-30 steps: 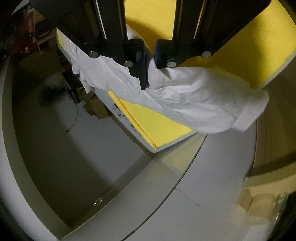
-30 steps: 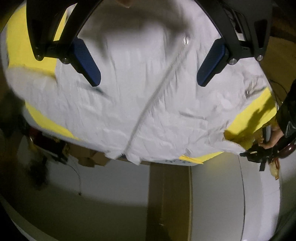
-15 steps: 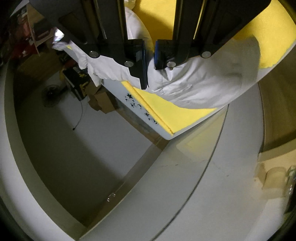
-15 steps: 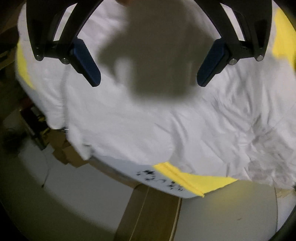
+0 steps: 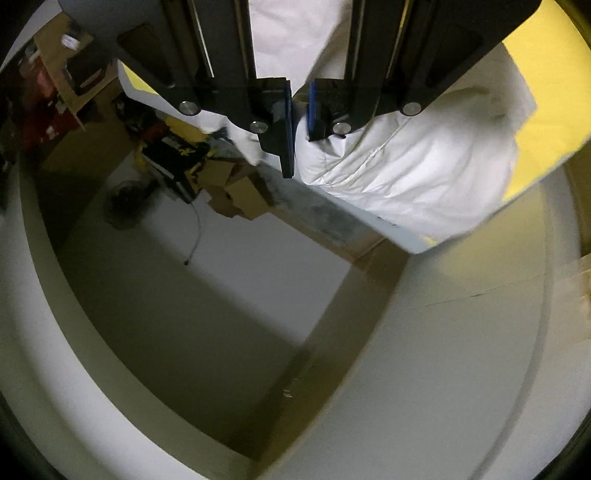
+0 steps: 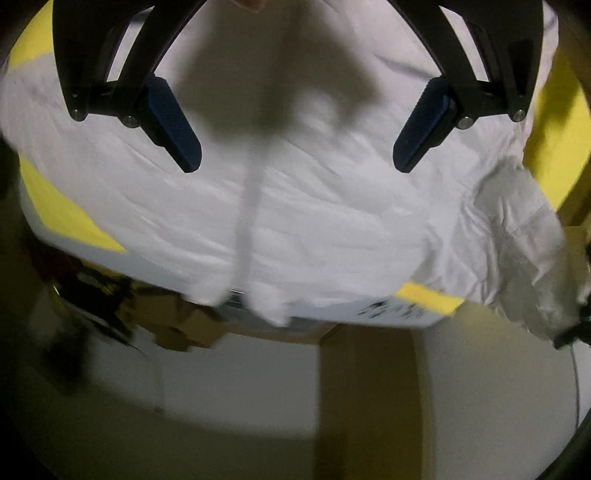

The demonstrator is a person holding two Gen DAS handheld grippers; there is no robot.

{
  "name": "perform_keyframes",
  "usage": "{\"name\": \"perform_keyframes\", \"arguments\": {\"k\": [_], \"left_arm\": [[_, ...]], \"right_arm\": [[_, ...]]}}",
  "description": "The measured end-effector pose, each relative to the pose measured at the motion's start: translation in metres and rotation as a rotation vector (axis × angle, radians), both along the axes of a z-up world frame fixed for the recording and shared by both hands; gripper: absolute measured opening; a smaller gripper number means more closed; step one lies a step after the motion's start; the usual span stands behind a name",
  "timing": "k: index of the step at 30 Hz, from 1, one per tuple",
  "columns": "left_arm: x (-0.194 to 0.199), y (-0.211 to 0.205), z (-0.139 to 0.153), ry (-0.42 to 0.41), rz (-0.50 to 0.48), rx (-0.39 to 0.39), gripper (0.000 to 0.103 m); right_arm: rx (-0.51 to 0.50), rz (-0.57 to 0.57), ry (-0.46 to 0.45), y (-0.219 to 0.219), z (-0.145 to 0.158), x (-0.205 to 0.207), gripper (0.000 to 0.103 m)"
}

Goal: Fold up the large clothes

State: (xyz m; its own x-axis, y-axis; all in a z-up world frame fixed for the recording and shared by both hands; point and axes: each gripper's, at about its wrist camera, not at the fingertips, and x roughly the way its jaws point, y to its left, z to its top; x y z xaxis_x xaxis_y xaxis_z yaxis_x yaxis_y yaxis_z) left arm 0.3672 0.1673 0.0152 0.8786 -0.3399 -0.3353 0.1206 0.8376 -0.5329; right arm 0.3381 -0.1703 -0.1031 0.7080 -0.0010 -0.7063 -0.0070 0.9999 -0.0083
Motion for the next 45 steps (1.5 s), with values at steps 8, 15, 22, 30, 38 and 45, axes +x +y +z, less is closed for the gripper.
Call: {"name": "perform_keyframes", "arguments": {"k": [8,15,22,30,38,45], "left_arm": [[0.017,-0.189,-0.062,0.135,-0.286,0.143,0.004],[0.008,-0.257,-0.178,0.377,-0.36,0.271,0.005],[-0.009,-0.246,-0.179,0.344,-0.399,0.226,0.008],[-0.084,-0.208,-0.125,0.133,-0.377,0.255,0.103],[-0.175,-0.076,-0.11,0.084,-0.206,0.136,0.103],[-0.225,0.051,-0.118,0.137,0.018,-0.128,0.103]], "right_arm": [[0.156,-0.223,-0.064,-0.127,0.01,-0.123,0.103],[0.097,-0.28,-0.098,-0.167,0.019,-0.186,0.103],[0.086,-0.219,-0.119,-0.162,0.021,-0.188,0.103],[0.04,-0.133,-0.126,-0.125,0.026,-0.168,0.103],[-0.111,0.072,-0.164,-0.022,0.04,-0.105,0.103],[-0.396,0.261,-0.073,0.131,-0.012,0.008,0.103]]}}
